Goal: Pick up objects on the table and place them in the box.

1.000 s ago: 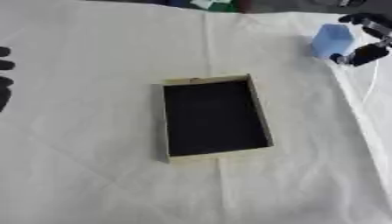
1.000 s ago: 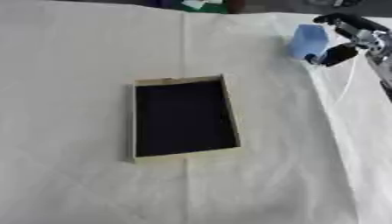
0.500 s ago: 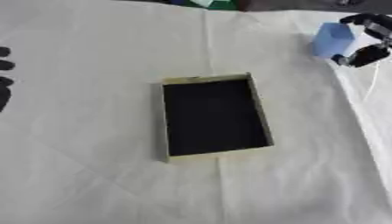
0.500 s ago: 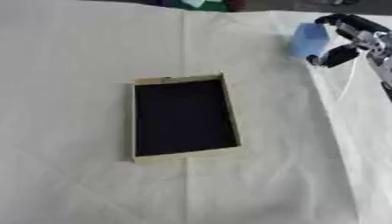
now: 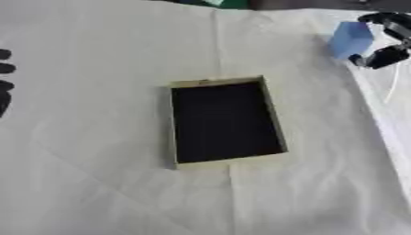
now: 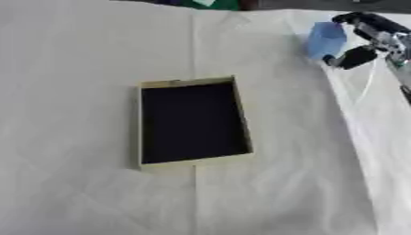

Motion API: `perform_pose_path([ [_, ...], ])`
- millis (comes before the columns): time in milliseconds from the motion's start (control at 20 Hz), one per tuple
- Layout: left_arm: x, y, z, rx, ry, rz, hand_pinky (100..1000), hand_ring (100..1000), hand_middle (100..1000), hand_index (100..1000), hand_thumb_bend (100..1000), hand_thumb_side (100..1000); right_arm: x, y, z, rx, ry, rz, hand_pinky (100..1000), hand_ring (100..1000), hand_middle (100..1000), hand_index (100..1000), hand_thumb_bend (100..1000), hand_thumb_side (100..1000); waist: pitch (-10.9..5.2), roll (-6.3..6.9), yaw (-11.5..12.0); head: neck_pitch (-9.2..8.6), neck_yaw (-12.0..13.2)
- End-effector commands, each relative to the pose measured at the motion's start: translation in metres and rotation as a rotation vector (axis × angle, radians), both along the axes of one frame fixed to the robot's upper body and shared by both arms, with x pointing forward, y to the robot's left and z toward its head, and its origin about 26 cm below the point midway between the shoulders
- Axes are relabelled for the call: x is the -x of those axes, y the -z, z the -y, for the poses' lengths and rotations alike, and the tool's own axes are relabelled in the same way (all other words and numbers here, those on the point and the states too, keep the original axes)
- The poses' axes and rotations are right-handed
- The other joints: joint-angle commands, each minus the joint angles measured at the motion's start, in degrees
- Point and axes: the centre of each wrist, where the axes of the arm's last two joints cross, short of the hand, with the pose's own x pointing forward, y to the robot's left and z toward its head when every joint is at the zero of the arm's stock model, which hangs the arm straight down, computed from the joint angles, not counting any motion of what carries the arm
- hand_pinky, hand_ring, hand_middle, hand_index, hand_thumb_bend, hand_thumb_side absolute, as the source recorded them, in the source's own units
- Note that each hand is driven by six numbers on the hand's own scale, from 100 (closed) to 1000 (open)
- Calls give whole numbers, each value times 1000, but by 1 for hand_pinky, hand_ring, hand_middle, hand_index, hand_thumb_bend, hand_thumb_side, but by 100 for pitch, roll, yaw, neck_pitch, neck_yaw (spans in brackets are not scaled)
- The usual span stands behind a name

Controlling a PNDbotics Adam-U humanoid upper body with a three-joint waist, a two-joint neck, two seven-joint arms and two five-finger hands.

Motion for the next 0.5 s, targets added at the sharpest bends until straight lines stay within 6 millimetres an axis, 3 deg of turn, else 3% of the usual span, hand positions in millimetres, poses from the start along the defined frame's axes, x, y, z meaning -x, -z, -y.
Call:
perform_pose_path([
  [50, 2, -9, -1, -5, 6, 30, 695, 775, 772, 904, 598, 714, 6, -28, 8, 61, 25, 80, 966, 986, 939, 989, 339, 192, -93, 27, -3, 34, -3],
  [500, 2, -9, -1, -8, 8, 28, 695, 775, 772, 904, 597, 714, 6, -33, 6, 86, 17, 127, 963, 982, 934, 988, 333, 187, -68, 60, -14, 48, -11],
])
